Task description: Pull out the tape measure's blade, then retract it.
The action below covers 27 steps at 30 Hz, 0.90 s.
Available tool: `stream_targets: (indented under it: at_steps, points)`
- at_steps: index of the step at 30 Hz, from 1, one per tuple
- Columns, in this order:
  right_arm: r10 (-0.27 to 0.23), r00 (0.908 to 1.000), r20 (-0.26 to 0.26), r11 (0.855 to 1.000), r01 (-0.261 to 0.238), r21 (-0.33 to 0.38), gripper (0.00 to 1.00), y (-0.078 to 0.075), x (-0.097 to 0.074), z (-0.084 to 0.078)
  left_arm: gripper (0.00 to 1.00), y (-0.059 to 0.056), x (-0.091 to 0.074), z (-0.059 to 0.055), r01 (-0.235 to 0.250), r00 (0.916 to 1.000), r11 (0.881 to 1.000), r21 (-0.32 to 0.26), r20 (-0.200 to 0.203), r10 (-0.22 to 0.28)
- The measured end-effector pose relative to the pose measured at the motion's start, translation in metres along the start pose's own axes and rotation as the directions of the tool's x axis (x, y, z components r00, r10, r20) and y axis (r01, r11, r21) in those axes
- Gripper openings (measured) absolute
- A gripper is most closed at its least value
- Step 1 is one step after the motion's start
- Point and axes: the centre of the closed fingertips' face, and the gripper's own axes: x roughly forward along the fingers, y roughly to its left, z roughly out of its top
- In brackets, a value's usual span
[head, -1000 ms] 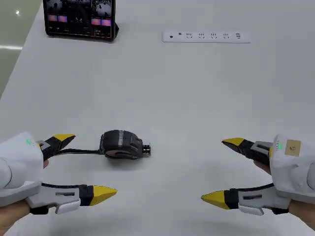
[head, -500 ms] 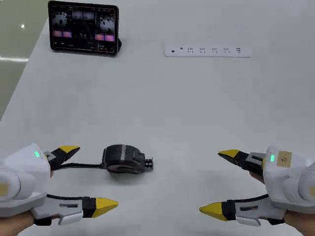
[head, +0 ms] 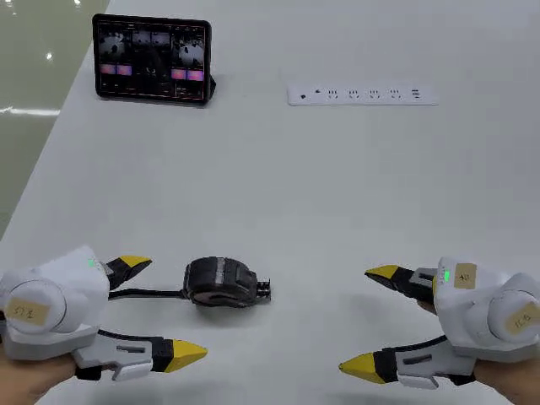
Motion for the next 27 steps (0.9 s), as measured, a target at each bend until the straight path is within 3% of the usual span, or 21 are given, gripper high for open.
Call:
stream_targets:
  at_steps: [13, 27]
  points:
    - [0.036, 0.9994, -0.003, 0.999, -0.036, -0.02, 0.73, -0.005, 0.019, 0.009, 0.83, 0.009, 0.011, -0.006, 0.039, 0.9961, 0.998, 0.049, -0.081, -0.035]
    - [0.065, 0.9978, -0.01, 0.997, -0.066, -0.04, 0.72, -0.006, 0.029, 0.014, 0.71, 0.013, 0.023, -0.006, 0.079, 0.9867, 0.992, 0.095, -0.149, -0.065]
